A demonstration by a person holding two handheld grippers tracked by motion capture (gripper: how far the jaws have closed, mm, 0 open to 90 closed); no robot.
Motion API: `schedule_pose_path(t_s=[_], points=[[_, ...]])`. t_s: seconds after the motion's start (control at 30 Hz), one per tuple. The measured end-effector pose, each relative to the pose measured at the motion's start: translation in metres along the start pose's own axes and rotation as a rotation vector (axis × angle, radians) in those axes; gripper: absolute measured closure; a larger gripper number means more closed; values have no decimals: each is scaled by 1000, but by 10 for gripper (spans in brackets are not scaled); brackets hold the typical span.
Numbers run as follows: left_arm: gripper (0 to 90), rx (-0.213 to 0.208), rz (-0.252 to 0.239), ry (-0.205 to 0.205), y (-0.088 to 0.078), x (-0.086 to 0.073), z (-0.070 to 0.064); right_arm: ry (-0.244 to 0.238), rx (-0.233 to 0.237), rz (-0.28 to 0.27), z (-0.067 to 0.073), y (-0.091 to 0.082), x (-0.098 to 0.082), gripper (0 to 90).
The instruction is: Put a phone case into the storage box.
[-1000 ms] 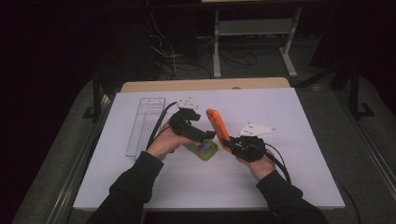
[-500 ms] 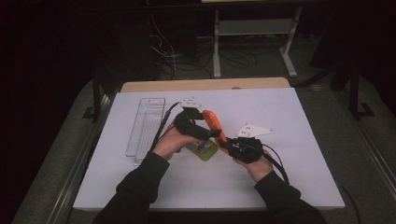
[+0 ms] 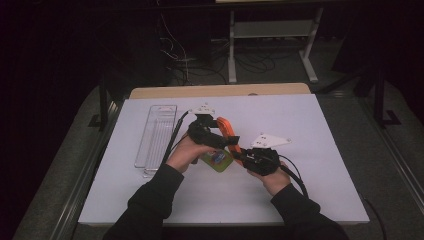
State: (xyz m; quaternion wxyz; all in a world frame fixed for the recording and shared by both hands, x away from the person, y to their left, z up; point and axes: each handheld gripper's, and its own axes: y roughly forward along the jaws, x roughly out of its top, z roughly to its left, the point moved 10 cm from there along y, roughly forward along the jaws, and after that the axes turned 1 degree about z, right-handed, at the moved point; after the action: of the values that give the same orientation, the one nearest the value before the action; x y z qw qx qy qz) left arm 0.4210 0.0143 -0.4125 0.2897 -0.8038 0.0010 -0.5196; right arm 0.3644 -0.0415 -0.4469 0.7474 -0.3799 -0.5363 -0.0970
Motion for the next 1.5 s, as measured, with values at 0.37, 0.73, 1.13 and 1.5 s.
schedule_pose_path(t_s=[0.37, 0.73, 1.13, 1.5], points=[[60, 22, -20, -15, 1, 0, 2, -16, -9, 29, 0, 5, -5, 788], [124, 24, -20, -7, -1, -1, 1, -27, -16, 57, 3, 8, -10, 786], [145, 28, 16, 83, -7, -4, -3, -41, 5, 75, 4, 7, -10, 653], [151, 69, 16, 90, -19, -4, 4, -21, 3, 85, -13, -7, -13, 400]])
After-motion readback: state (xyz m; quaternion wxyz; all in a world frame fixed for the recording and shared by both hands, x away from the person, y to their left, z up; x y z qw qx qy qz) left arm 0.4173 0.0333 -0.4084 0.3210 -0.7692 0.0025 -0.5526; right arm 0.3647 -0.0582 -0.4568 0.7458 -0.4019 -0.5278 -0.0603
